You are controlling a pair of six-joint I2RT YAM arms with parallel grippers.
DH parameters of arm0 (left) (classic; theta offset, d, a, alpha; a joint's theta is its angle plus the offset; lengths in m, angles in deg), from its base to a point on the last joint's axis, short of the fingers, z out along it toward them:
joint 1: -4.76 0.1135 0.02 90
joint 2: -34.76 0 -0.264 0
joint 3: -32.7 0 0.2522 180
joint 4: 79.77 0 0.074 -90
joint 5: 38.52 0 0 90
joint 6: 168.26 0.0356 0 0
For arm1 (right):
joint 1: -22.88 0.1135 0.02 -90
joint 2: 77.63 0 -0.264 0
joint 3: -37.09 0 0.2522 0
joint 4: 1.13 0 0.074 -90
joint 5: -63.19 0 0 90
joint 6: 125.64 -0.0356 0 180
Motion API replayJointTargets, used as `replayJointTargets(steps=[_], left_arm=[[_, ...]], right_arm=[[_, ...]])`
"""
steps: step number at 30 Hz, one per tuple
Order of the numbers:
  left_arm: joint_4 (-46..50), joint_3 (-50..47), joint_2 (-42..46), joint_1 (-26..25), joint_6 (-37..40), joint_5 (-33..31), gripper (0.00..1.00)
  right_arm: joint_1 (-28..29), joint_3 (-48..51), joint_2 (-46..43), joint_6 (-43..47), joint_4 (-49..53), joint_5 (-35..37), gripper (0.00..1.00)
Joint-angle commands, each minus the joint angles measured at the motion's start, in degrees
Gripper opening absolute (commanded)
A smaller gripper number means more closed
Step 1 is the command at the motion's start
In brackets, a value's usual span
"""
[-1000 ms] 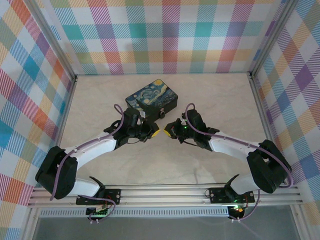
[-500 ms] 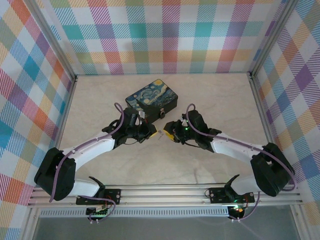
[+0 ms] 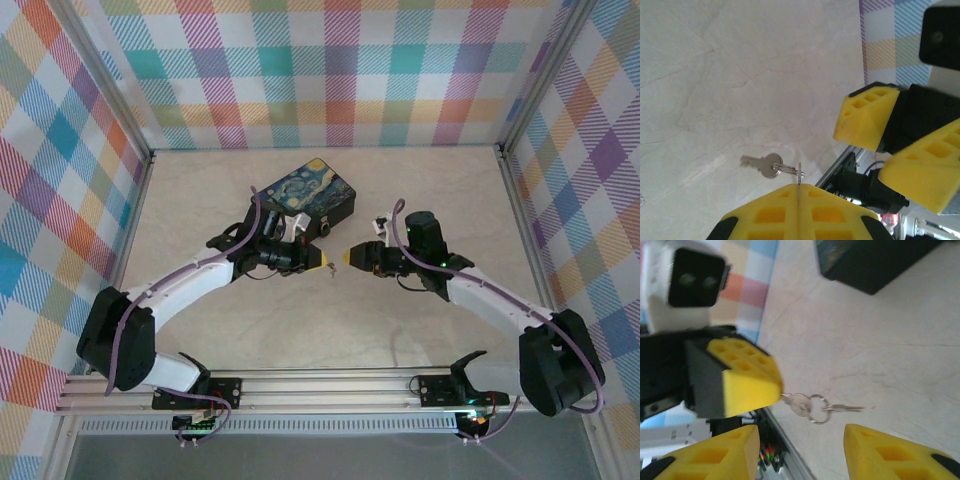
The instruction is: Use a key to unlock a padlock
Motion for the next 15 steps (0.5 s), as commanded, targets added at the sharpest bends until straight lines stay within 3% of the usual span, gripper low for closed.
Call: replayJointTargets(steps=[1, 7, 15], left_arm=[[2.04, 1.86, 0.23, 0.26, 4.29, 3.94, 0.00], [-0.42, 1.17, 1.08, 0.26, 4.21, 7.33, 0.00], [-1.99, 1.07, 1.85, 0.26, 4.45, 8.98, 0.00]], right_arm=[[-0.26, -1.23, 1.40, 9.18, -3.51, -9.74, 0.46], [-0.37, -1.41, 4.25, 12.29, -3.40, -13.20, 0.43], [-0.35, 0.33, 2.38, 9.41, -8.20, -14.79, 0.38]])
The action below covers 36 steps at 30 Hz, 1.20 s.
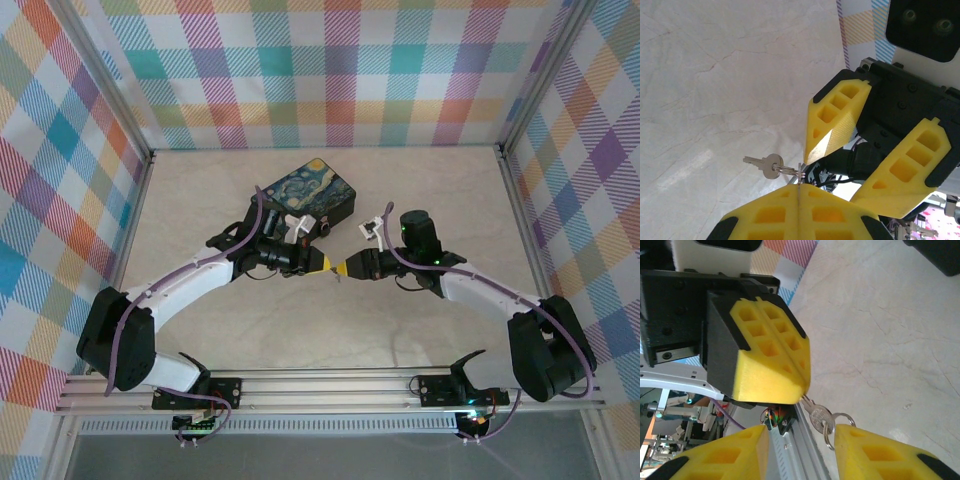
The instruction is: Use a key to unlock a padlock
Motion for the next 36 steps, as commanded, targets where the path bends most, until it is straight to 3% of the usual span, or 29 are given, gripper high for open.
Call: replayJointTargets(steps=[1, 28, 36], left_arm=[[-2.50, 0.67, 1.65, 0.26, 1.37, 2.42, 0.00], [-1.11, 1.71, 2.89, 0.26, 2.47, 3.00, 0.00], [-1.66, 1.30, 3.37, 0.26, 2.05, 3.26, 0.00]], right_arm=[[-0.35, 0.55, -2.04, 0.57, -3.48, -2.74, 0.38], [-1.00, 0.08, 1.41, -0.12, -1.65, 3.06, 0.36], [-1.59, 0.39, 3.36, -5.20, -8.48, -0.33, 0.35]])
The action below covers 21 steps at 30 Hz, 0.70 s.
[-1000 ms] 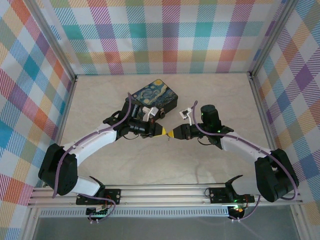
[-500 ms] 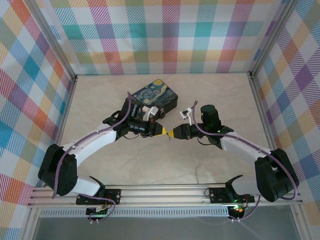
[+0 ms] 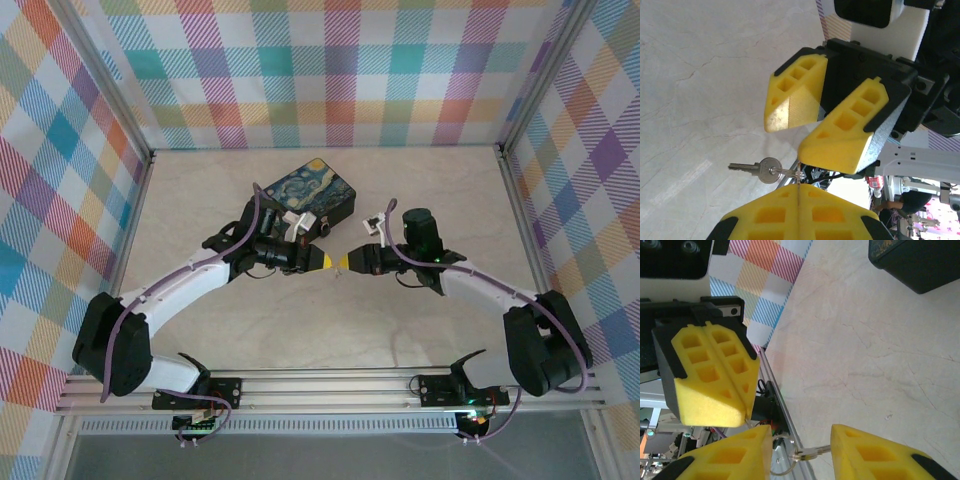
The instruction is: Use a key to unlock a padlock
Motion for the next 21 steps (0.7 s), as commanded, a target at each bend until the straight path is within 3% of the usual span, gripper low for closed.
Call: replayJointTargets(steps=[1, 21], left_arm=[[-0.88, 1.21, 1.35, 0.30, 0.56, 1.39, 0.00], [-2.85, 1.59, -0.01, 0.26, -0.57, 1.00, 0.00]], right_arm=[[0.03, 0.66, 1.50, -4.13, -7.37, -3.40, 0.35], [2.06, 3.03, 1.85, -8.14, -13.15, -6.99, 0.30]])
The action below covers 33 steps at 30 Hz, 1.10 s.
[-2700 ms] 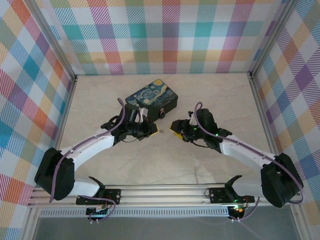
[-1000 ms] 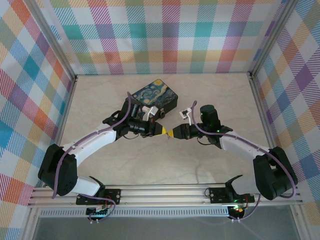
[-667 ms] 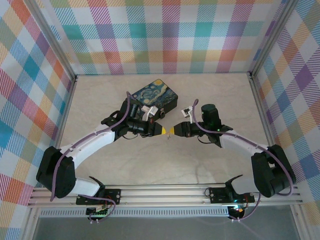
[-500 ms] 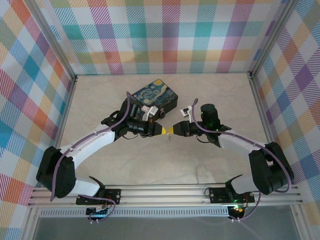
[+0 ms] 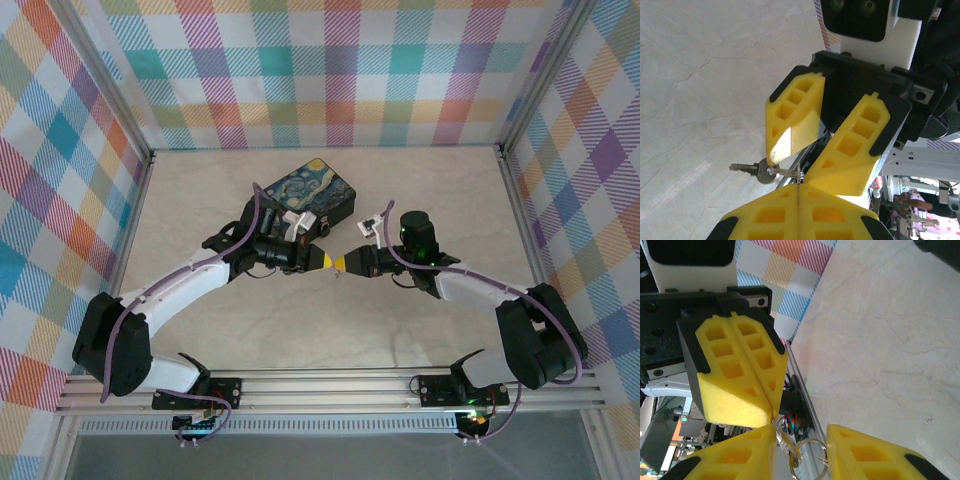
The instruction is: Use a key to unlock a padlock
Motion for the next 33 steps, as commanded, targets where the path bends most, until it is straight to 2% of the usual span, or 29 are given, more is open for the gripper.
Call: replayJointTargets(steps=[1, 6, 15, 21, 22, 25, 28, 33], left_arm=[[-2.21, 1.44, -0.02, 0.26, -0.40, 1.01, 0.00], [-2.52, 1.10, 0.16, 0.26, -0.50, 1.18, 0.00], [-2.17, 0.46, 0.01, 0.34, -0.32, 0.09, 0.00], [-2.92, -0.03, -1.55, 0.79, -1.68, -1.36, 0.00], [-2.68, 0.04, -1.80, 0.94, -2.03, -2.21, 0.04], [-0.70, 0.63, -2.34, 1.36, -2.36, -5.58, 0.32], [2.89, 1.70, -2.43, 1.74, -2.26, -11.44, 0.51], [4.39, 2.37, -4.08, 1.09, -6.17, -21.21, 0.59]], right_arm=[[0.49, 0.79, -0.09, -0.71, -2.85, -1.68, 0.29], [0.68, 1.21, -0.19, -1.73, -4.46, -1.51, 0.22], [0.68, 3.32, -0.25, -4.70, -11.49, -2.59, 0.00], [0.68, 4.98, -2.23, -4.49, -10.87, -0.77, 0.00], [0.68, 5.24, -2.71, -4.36, -10.59, 0.18, 0.00], [0.60, 5.88, -4.40, -2.68, -6.89, 4.50, 0.00], [0.34, 5.86, -5.91, 0.16, 0.27, 10.29, 0.00], [-1.24, 6.48, -7.21, 0.35, 6.36, 18.63, 0.00]])
